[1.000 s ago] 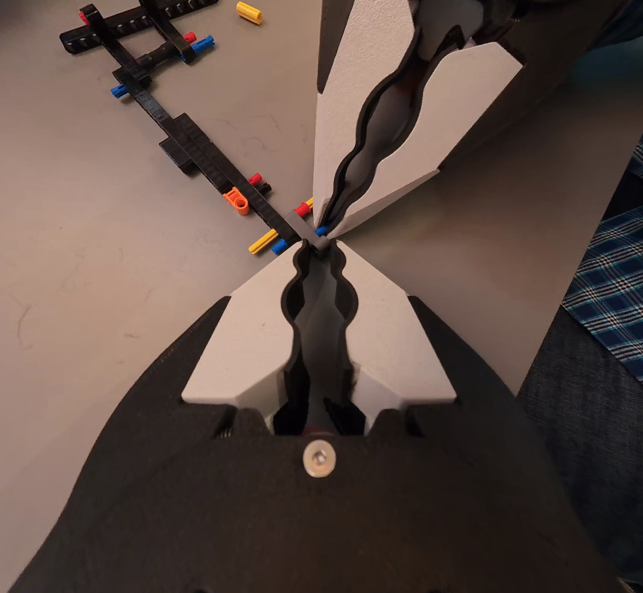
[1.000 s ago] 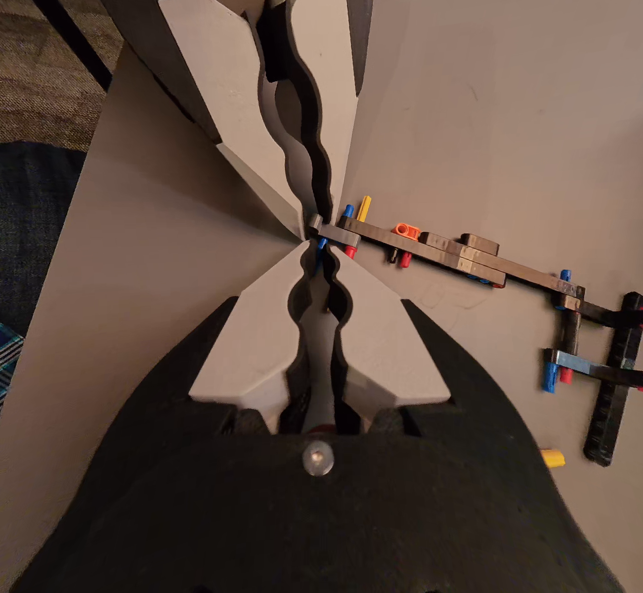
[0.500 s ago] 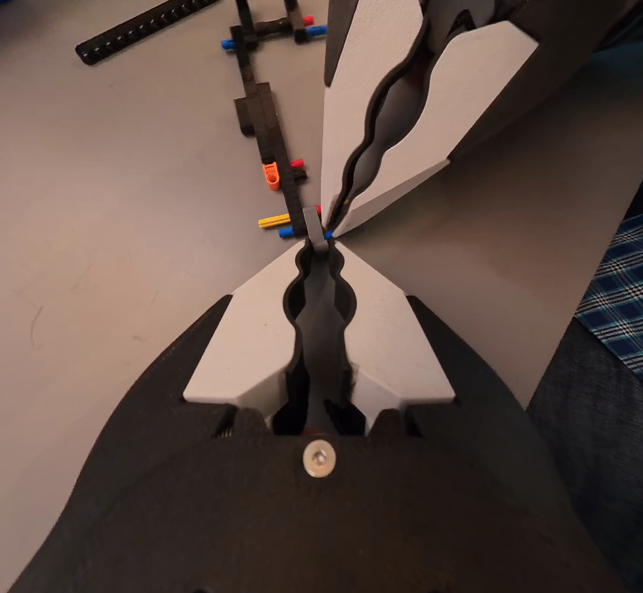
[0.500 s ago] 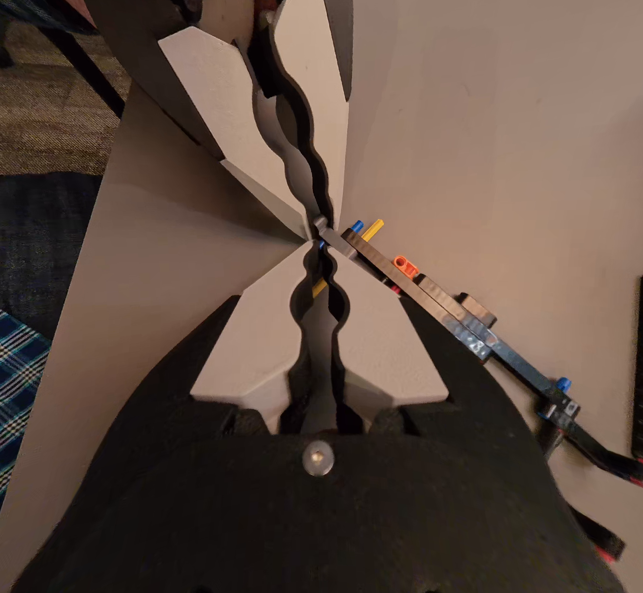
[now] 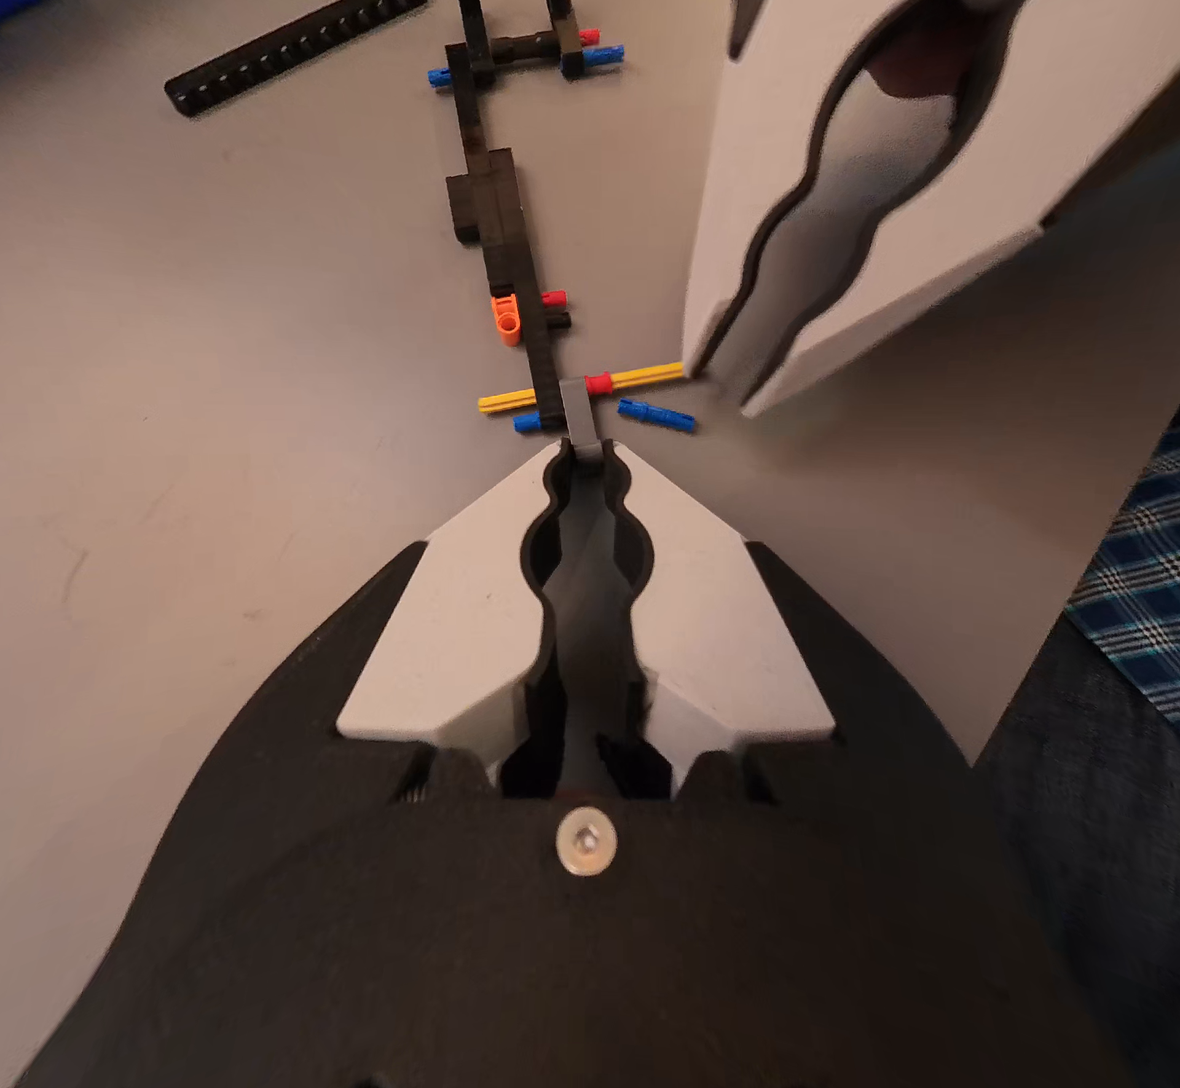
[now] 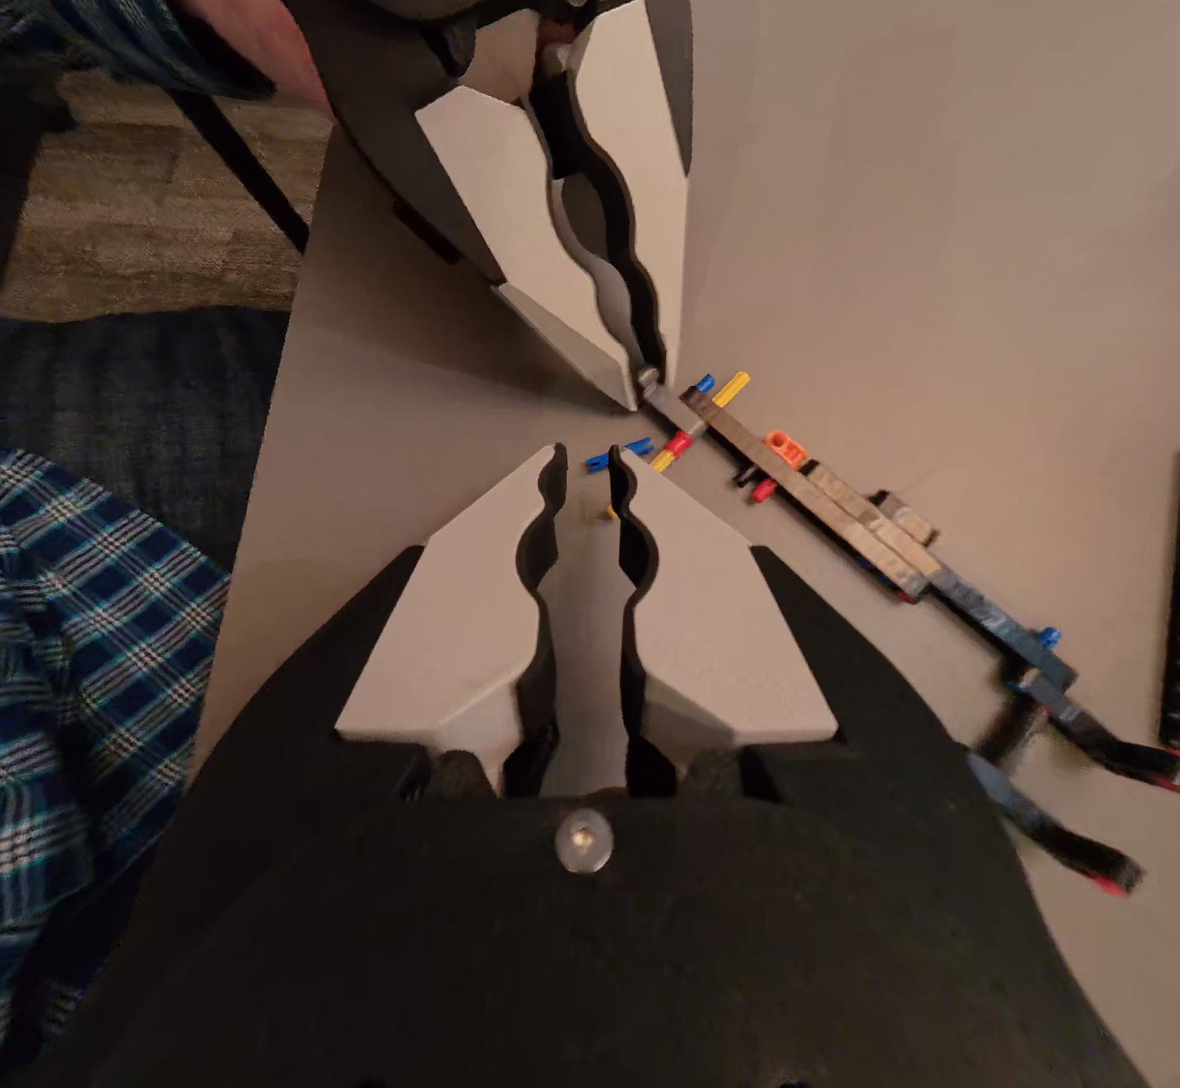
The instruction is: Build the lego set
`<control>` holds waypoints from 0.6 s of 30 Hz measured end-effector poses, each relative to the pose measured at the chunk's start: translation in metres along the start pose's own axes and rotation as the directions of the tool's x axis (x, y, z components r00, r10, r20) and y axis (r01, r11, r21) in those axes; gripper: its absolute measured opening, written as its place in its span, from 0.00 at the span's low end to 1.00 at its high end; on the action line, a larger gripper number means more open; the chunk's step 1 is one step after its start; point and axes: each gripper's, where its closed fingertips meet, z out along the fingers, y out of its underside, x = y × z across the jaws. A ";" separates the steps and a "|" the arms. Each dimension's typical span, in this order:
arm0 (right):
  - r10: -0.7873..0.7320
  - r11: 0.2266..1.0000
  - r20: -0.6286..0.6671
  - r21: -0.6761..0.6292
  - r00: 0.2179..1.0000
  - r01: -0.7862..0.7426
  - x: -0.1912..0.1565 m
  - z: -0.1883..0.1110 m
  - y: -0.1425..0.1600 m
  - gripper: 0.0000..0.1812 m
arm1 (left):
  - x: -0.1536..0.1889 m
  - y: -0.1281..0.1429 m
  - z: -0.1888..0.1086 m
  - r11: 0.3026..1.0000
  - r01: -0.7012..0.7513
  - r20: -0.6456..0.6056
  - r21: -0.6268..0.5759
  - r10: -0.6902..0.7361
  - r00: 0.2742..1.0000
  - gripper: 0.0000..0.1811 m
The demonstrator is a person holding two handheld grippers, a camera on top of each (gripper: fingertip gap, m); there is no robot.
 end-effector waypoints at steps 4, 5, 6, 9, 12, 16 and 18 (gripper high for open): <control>0.069 0.997 -0.117 -0.030 0.991 -0.073 0.004 0.008 0.011 0.07 | 0.000 -0.003 0.003 0.999 0.038 0.034 0.001 -0.038 0.999 0.03; 0.082 0.996 -0.141 -0.033 0.987 -0.088 0.005 0.010 0.013 0.07 | 0.002 -0.004 0.005 0.999 0.036 0.033 0.001 -0.036 0.999 0.03; 0.095 0.994 -0.163 -0.041 0.982 -0.103 0.006 0.011 0.016 0.08 | 0.003 -0.005 0.006 0.999 0.034 0.037 0.000 -0.034 0.999 0.04; 0.149 0.988 -0.182 -0.013 0.972 -0.153 0.007 0.014 0.015 0.10 | 0.004 -0.006 0.007 0.999 0.050 0.041 0.002 -0.050 0.998 0.03; 0.121 0.992 -0.210 -0.018 0.970 -0.127 0.007 0.013 0.016 0.03 | 0.005 -0.007 0.007 0.996 0.088 0.017 0.007 -0.088 0.996 0.03; 0.102 0.995 -0.196 0.003 0.975 -0.104 0.005 0.009 0.013 0.04 | 0.005 -0.012 0.003 0.980 0.197 -0.059 0.040 -0.195 0.979 0.03; 0.108 0.994 -0.175 0.032 0.979 -0.104 0.003 0.005 0.008 0.05 | 0.004 -0.014 0.001 0.970 0.238 -0.087 0.053 -0.233 0.969 0.03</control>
